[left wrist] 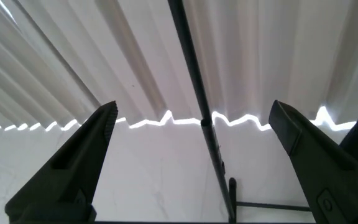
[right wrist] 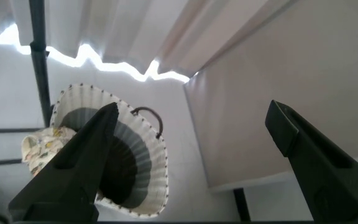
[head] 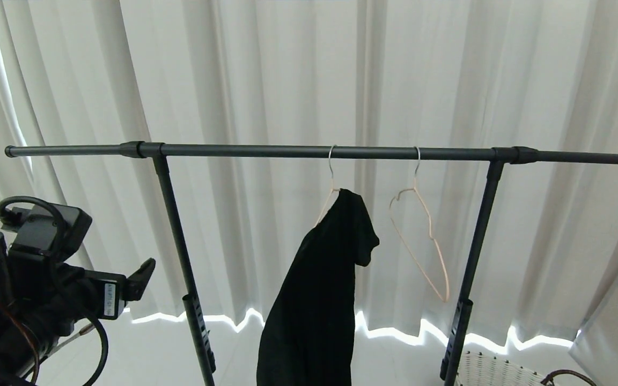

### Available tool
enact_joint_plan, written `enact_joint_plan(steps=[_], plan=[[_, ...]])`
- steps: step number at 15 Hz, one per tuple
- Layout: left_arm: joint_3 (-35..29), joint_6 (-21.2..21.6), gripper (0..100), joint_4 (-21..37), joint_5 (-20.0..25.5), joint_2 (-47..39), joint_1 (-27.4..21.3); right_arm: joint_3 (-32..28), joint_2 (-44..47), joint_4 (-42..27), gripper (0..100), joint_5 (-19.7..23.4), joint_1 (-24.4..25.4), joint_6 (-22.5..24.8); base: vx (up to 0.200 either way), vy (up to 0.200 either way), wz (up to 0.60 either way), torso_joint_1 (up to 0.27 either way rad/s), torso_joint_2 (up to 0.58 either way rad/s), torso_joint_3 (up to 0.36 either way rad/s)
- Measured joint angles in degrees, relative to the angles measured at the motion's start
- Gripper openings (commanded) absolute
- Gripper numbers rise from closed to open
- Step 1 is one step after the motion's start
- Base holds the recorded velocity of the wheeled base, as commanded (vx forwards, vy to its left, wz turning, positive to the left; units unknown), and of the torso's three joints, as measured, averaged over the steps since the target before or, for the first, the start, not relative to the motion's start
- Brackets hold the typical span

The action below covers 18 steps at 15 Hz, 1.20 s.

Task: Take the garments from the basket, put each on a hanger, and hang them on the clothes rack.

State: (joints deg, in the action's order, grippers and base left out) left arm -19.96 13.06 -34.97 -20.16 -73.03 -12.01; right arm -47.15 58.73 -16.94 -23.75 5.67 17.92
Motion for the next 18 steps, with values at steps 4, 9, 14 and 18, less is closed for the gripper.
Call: enact_joint_plan(steps=[4,9,14,18], plan=[[0.5,0.0,100,0.0,0.0,-0.2,0.5,1.8,-0.5,1.5,100,0.0,0.0,0.2,0.0,0.0,0.0,-0.198,0.47,0.257],[1.4,-0.1,100,0.0,0.0,-0.3,0.5,2.8,-0.6,1.6,100,0.0,-0.1,0.6,0.0,0.0,0.0,-0.208,0.49,0.282],[2.3,-0.1,100,0.0,0.0,-0.2,0.5,4.5,-0.8,1.9,100,-0.1,0.0,0.7,0.0,0.0,0.0,-0.193,0.48,0.286],[2.6,-0.1,100,0.0,0.1,-0.3,0.4,6.8,-0.9,2.0,100,-0.1,-0.2,0.7,0.0,0.0,0.0,-0.165,0.47,0.298]])
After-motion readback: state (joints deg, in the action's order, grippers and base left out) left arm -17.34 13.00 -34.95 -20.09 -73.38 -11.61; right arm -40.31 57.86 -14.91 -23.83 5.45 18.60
